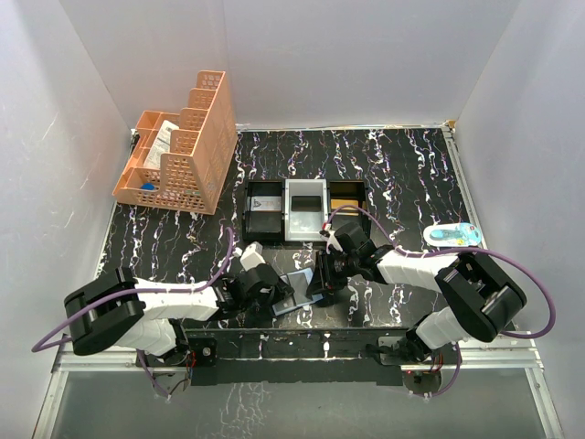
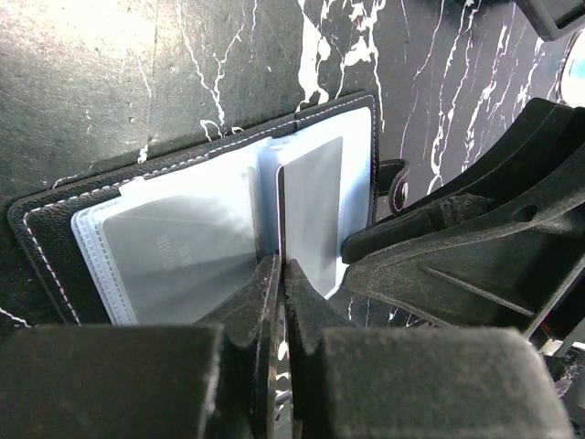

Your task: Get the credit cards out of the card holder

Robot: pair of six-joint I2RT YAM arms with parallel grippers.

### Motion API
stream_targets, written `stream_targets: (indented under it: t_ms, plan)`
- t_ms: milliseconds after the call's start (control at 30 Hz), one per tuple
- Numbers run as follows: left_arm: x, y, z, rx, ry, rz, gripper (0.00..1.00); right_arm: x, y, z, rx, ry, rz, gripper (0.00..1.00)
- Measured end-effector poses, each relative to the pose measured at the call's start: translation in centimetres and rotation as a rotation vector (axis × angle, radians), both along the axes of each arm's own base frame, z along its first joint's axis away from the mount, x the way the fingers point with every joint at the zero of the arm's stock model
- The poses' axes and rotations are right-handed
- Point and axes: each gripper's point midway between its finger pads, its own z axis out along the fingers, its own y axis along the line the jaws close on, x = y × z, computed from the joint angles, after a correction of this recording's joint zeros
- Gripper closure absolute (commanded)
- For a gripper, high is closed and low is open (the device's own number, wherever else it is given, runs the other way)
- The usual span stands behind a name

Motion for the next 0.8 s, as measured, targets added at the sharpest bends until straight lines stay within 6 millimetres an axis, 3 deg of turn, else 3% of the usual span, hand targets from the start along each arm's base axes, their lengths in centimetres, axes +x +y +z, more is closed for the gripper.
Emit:
stream_targets:
  t_ms: [367,667,800]
  plan:
    - [0.0,-0.3,0.4,-0.026,-0.025,-0.022,1.00,0.1,-0.1,0.2,-0.016,-0.002,0.000,0.74]
    - [0.0,-0.3,0.7,-0.035,-0.027,-0.021,1.00,1.0,0.2,2.4,-0.011,-0.055,0.004,0.72]
    - [0.0,-0.3,0.7,-0.035,-0.027,-0.021,1.00,1.1,0.5,2.1,-0.008,-0.048,0.009,0.72]
